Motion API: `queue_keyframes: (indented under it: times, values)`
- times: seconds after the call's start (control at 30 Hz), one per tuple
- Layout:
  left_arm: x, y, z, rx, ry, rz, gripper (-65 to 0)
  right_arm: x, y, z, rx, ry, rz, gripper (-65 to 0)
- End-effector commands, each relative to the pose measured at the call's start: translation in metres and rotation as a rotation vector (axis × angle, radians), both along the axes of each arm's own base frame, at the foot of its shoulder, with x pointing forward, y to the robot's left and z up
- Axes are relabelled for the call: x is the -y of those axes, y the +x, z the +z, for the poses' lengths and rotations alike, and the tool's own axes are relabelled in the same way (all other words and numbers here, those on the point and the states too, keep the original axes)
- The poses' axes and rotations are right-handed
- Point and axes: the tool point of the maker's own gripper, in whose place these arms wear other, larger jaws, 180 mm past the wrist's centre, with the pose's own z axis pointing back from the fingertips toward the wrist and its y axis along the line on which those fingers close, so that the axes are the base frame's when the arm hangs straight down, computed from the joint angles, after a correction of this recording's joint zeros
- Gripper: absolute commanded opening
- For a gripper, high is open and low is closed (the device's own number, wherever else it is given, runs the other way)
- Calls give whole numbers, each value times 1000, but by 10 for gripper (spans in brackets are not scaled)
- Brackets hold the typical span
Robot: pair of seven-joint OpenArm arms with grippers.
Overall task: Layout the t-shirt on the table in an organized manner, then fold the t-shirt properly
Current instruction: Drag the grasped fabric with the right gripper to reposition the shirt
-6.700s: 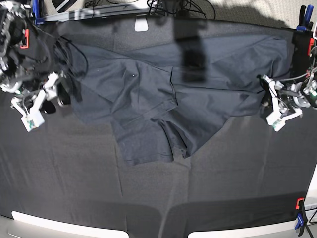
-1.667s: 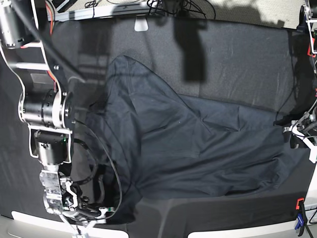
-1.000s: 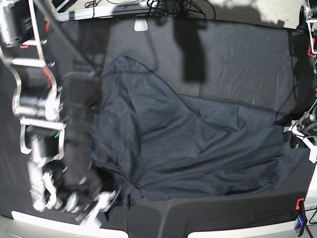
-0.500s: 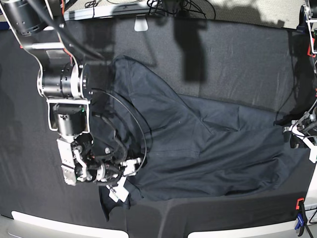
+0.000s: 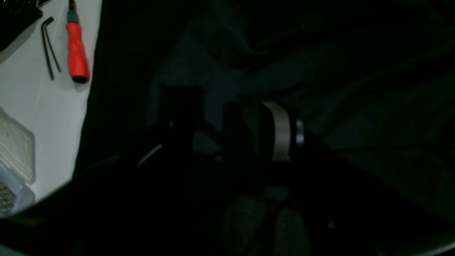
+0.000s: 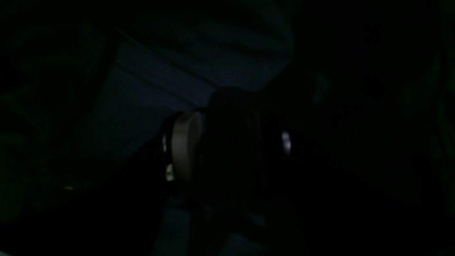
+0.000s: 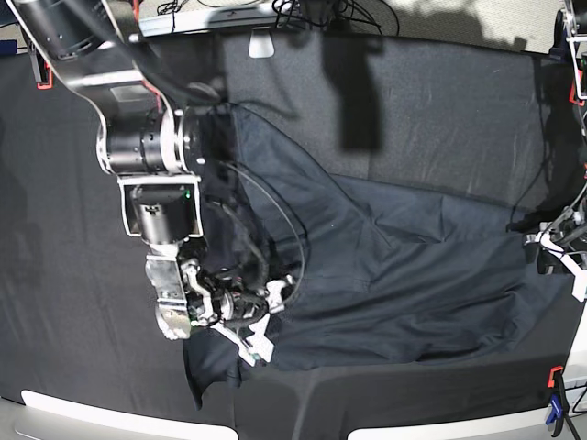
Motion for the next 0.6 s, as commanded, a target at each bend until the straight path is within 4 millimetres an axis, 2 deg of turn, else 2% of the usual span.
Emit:
queue_keyframes:
  times: [0.0, 0.13, 0.33, 0.47, 0.57]
  values:
    - [-8, 10, 23, 59, 22, 2, -374, -4, 19, 23, 62, -3, 10, -395]
    - [-8, 10, 23, 59, 22, 2, -374, 4, 17, 9, 60, -118, 11, -395]
    - [-9, 7, 19, 50, 23, 2, -374, 24, 33, 12, 125, -203, -89, -395]
    - [-8, 4, 16, 44, 22, 2, -374, 23, 32, 11, 120, -188, -91, -395]
    - [-8, 4, 16, 44, 22, 2, -374, 9, 27, 12, 88, -104, -78, -395]
